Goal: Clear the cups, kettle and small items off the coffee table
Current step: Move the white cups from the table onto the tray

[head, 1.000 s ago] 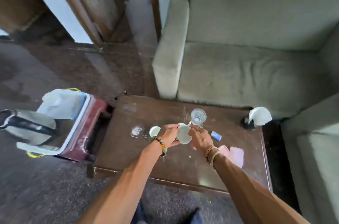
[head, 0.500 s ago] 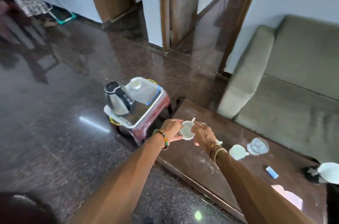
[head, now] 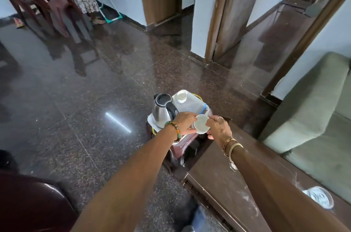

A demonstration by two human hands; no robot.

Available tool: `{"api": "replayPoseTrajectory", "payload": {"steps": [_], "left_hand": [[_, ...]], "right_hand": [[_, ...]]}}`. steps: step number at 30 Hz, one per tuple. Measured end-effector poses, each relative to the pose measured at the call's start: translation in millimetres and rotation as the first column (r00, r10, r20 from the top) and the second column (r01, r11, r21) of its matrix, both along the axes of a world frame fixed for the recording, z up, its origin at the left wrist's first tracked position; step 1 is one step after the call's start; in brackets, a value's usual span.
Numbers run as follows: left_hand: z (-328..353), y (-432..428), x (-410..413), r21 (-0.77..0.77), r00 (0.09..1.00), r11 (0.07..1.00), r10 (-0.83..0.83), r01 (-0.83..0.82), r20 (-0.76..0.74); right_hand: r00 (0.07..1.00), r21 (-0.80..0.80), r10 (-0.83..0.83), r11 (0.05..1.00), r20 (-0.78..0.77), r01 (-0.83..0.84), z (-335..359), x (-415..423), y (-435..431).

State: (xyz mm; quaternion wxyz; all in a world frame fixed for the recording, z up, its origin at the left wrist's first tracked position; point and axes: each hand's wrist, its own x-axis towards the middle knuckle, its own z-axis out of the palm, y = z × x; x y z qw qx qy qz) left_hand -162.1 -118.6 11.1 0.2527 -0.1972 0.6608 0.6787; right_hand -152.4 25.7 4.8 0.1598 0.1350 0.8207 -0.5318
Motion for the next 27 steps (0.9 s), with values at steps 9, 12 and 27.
{"api": "replayPoseTrajectory", "payload": {"steps": [9, 12, 27], "left_hand": [[-22, -51, -102, -0.208, 1.0, 0.978, -0.013, 0.016, 0.016], [-24, -69, -140, -0.553, 0.939, 0.801, -0.33, 0.228, -0.091], [-124, -76, -299, -0.692, 0.705, 0.467, -0.704, 0.55, 0.086]], "right_hand": [[0.996, -0.078, 0.069, 0.995, 0.052, -0.065, -22, -110, -48], [0.996, -0.052, 0.086, 0.995, 0.039, -0.084, -17, -145, -60], [0.979, 0.114, -0.086, 0.991, 0.184, 0.065, -124, -275, -82]]}}
